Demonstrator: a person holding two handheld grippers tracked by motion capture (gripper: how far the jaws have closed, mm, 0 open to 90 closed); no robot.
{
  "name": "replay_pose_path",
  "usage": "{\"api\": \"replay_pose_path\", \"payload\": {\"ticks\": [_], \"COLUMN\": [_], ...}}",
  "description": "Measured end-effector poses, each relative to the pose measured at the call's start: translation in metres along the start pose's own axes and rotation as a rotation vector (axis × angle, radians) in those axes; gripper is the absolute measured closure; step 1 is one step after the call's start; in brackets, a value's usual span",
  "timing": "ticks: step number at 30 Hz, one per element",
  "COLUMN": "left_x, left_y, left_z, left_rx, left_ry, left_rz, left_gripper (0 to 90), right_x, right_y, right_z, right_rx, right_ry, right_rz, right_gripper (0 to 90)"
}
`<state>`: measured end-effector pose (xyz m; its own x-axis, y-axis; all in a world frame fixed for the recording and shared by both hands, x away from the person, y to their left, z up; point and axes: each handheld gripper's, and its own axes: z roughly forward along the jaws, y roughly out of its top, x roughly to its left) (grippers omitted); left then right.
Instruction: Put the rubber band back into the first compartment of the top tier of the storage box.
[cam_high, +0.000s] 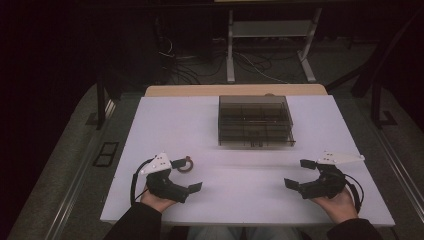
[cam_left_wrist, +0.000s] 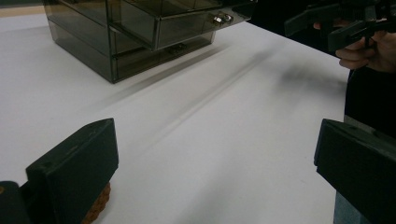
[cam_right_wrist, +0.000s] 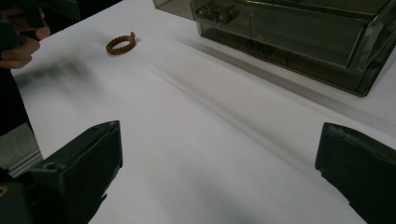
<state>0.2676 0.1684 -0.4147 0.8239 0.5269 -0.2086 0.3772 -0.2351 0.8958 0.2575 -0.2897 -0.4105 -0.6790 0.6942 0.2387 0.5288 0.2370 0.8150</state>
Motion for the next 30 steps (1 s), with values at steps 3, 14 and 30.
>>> {"api": "replay_pose_path", "payload": {"ticks": [3, 14, 30], "left_x": [-0.0001, -0.0020, -0.0035], "left_y": [0.0000, 0.0008, 0.0081], "left_z": [0.0000, -0.0013, -0.0057], "left_rx": [0.000, -0.012, 0.032], "left_ry": [0.001, 0.000, 0.008], "left_rz": [0.001, 0.009, 0.035], "left_gripper": [0.0, 0.0, 0.0], "right_x": [0.0004, 0.0011, 0.0008], "right_y": [-0.0002, -0.0010, -0.0030], "right_z": [0.0002, 0.0011, -0.0006], "right_rx": [0.001, 0.010, 0.016], "right_ry": [0.003, 0.011, 0.004], "right_rz": [0.001, -0.003, -0.008], "right_gripper": [0.5, 0.5, 0.4]}}
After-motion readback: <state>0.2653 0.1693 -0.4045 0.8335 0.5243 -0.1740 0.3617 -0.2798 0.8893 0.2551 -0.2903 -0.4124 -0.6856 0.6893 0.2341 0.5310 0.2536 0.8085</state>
